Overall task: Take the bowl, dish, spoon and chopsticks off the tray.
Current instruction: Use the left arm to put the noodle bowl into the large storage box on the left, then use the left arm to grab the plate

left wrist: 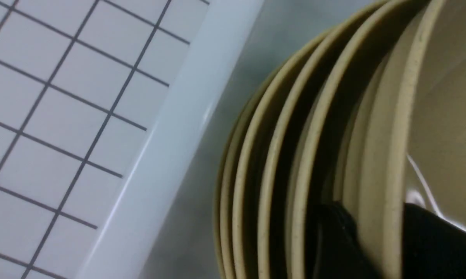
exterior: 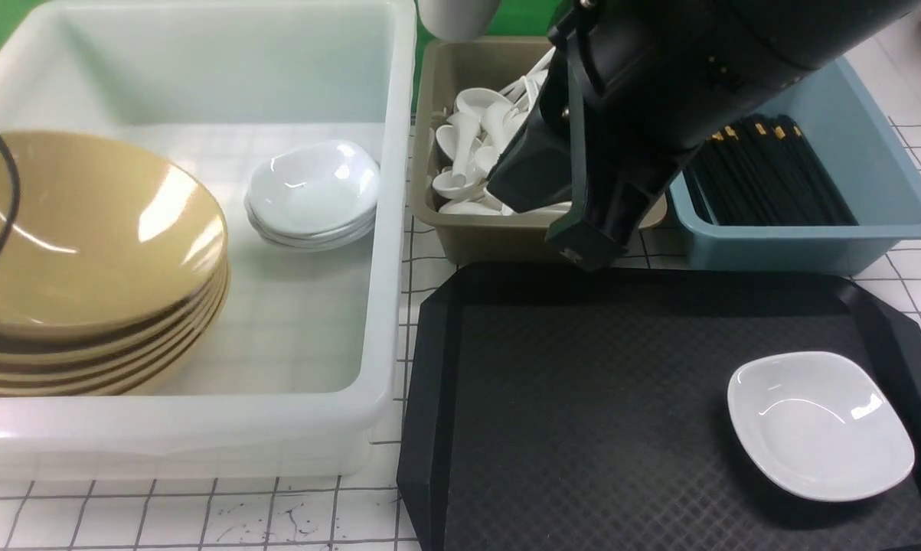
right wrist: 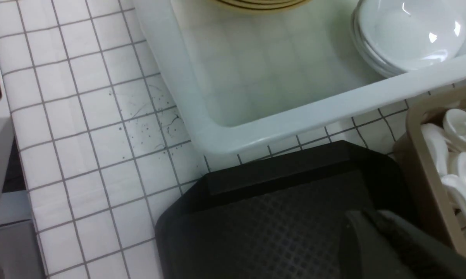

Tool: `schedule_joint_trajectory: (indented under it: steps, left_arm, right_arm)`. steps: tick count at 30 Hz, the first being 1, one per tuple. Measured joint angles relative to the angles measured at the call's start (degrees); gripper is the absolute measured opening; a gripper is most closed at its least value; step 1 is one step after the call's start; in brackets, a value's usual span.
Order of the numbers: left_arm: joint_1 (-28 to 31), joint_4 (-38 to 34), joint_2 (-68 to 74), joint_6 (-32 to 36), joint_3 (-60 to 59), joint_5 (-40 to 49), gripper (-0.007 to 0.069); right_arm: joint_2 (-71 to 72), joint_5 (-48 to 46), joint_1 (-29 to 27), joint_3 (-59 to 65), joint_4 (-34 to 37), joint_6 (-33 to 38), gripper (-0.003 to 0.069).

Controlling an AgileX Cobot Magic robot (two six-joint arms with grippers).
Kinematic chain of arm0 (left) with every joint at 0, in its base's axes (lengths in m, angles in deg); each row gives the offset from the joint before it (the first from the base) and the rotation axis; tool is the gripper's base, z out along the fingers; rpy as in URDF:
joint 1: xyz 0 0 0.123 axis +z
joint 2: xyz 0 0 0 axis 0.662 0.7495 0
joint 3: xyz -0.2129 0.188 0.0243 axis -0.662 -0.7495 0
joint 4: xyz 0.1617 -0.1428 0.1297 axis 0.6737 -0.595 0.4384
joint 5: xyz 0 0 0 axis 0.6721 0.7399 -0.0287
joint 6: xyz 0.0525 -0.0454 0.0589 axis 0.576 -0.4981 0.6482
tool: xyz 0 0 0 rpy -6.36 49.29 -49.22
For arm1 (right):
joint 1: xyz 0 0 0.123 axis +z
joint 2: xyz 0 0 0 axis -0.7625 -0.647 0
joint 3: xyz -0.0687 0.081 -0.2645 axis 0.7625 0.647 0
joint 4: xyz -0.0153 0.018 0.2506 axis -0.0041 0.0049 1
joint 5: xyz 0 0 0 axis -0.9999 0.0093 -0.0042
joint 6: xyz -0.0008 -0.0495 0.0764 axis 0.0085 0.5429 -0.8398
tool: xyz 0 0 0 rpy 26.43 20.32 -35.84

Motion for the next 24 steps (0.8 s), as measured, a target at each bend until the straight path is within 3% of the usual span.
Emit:
schedule_joint_trajectory:
  steps: [3,5,9,13,18,22,24]
  left_arm:
    - [-0.18,0.21,2.05,-0.01,0.0,0.52,0.0298]
    - [-0.55,0.42,2.14,0.11,0.0,0.52,0.0337]
    - [-3.34,5.32,1.52,1.16,1.62,1.79,0.0501]
    - [-4.67,11.08,-0.5,0.2,5.69,4.8,0.0549]
    - [-7.02,15.5,-3.32,-2.45,12.48,7.95,0.0556]
    - [-13.65,14.71,-4.65,-5.2,16.76,11.85,0.0557]
    - [-20.34,11.71,-4.54,-4.76,16.88,12.97,0.0559]
  right_arm:
    - [0.0,-0.11,0.0,0.0,-0.05,0.8,0.0048]
    - [0.0,-0.29,0.0,0.0,-0.04,1.2,0.0048]
    - [0.0,-0.75,0.0,0.0,-0.06,2.15,0.0048]
    - [0.0,-1.16,0.0,0.0,-1.58,2.08,0.0048]
    - [0.0,-1.93,0.0,0.0,-6.24,-1.01,0.0048]
    - [0.07,-3.25,0.0,0.14,-11.01,-6.07,0.0048]
    - [1.2,-3.18,0.0,1.88,-14.0,-9.19,0.0048]
